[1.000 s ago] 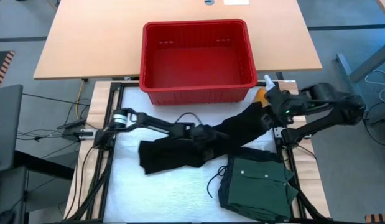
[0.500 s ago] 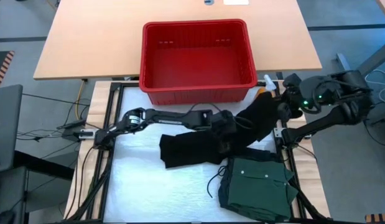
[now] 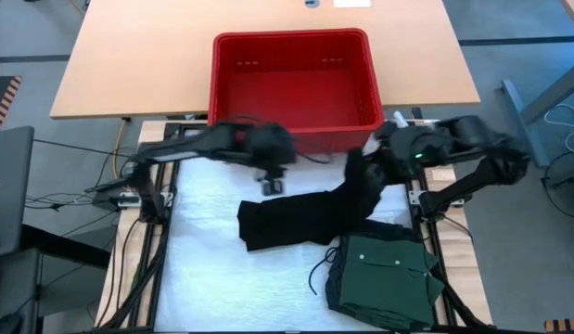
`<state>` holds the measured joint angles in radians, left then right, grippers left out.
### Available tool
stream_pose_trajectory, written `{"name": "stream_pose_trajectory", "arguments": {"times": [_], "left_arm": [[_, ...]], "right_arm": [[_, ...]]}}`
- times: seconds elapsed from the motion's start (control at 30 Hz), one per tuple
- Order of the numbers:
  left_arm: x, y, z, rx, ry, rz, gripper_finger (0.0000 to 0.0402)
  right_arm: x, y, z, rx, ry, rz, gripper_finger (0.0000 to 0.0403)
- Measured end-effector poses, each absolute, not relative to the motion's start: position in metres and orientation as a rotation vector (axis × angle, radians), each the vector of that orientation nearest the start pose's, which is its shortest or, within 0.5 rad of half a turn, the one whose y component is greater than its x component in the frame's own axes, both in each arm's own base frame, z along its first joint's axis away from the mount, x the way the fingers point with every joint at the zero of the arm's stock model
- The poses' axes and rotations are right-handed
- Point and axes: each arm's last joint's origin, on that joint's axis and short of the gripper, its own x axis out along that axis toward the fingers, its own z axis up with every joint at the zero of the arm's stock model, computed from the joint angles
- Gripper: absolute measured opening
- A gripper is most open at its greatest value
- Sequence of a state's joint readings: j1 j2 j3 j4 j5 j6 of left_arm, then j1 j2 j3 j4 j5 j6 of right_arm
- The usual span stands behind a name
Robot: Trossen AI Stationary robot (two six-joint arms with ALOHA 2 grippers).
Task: Fold laundry
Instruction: Fold the black shirt
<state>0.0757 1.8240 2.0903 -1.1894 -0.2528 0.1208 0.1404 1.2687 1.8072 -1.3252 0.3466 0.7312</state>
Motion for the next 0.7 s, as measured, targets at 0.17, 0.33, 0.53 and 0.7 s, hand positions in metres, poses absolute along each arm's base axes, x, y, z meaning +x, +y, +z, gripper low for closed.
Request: {"name": "stream_pose_trajectory", "arguments": {"times": [0.17,0.33,0.53,0.7], "left_arm": [[0.281,0.023,0.461,0.176,0.86,0.442,0.0117],[0.206,0.011,0.499,0.066,0.698,0.555,0.0106],[0.157,0.001,0.518,0.004,0.544,0.599,0.01],[0.147,-0.003,0.521,-0.002,0.522,0.575,0.01]], "right_arm": [[0.246,0.03,0.449,0.459,0.64,-0.426,0.0031],[0.315,0.041,0.415,0.412,0.644,-0.42,0.0036],[0.4,0.05,0.352,0.398,0.636,-0.362,0.0034],[0.449,0.042,0.292,0.473,0.701,-0.275,0.0037]]}}
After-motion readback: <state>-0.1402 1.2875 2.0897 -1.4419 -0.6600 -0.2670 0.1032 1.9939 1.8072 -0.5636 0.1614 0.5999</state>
